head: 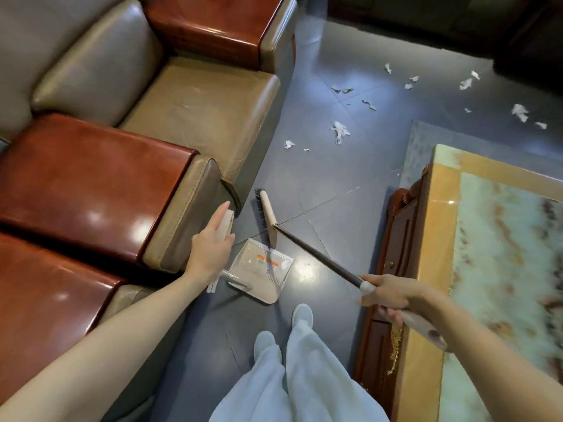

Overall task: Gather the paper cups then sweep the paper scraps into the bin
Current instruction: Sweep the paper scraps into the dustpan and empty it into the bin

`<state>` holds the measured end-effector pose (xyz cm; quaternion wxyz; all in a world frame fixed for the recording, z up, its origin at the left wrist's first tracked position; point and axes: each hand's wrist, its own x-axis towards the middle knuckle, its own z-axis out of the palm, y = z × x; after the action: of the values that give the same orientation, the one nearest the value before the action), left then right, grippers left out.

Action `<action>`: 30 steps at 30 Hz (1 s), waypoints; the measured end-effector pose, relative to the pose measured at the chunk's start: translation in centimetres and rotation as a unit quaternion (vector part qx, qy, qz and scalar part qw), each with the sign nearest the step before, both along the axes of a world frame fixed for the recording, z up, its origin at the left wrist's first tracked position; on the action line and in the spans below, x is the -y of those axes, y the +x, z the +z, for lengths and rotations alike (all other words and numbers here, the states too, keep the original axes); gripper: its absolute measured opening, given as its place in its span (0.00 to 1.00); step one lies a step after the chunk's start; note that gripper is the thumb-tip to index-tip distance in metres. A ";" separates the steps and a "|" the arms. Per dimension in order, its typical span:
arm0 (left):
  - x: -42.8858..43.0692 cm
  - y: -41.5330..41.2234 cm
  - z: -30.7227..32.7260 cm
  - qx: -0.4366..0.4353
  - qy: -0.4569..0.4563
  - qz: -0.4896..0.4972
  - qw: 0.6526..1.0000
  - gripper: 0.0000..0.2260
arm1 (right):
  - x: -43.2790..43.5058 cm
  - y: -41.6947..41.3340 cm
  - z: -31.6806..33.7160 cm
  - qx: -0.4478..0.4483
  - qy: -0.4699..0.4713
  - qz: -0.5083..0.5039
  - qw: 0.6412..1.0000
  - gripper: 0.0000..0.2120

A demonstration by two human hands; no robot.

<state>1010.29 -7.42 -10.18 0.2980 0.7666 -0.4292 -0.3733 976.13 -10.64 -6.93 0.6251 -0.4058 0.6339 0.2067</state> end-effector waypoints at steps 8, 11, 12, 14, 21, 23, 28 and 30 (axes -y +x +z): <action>8.9 -2.8 0.4 0.014 -0.035 -0.060 0.997 0.29 | 10.1 -1.7 -0.6 -0.003 -0.092 -0.086 0.992 0.29; 14.8 -4.1 0.4 0.014 -0.039 -0.054 0.998 0.29 | 16.5 -2.9 -2.1 -0.001 -0.115 -0.141 0.983 0.29; 17.0 -4.7 0.4 0.013 -0.041 -0.051 0.998 0.29 | 18.9 -3.2 -2.7 0.008 -0.119 -0.159 0.980 0.29; 21.5 -5.8 0.6 0.023 -0.042 -0.047 0.998 0.29 | 23.2 -3.7 -3.8 0.023 -0.130 -0.183 0.974 0.27; 35.1 -8.3 1.7 0.056 -0.045 -0.056 0.996 0.31 | 34.9 -6.5 -6.5 0.020 -0.172 -0.224 0.959 0.14; 38.0 -8.5 1.5 0.062 -0.031 -0.054 0.996 0.31 | 38.6 -7.2 -6.8 0.013 -0.174 -0.232 0.957 0.16; 44.2 -8.5 0.7 0.065 -0.025 -0.047 0.996 0.30 | 48.1 -7.8 -7.6 -0.014 -0.198 -0.232 0.952 0.24; 46.5 -8.1 0.3 0.079 -0.023 -0.051 0.995 0.28 | 51.6 -7.8 -8.3 -0.024 -0.213 -0.216 0.952 0.21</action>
<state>1002.15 -53.97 -9.91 0.2609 0.7636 -0.4986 -0.3166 968.29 -62.24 -15.26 0.5381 -0.3778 0.7507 -0.0639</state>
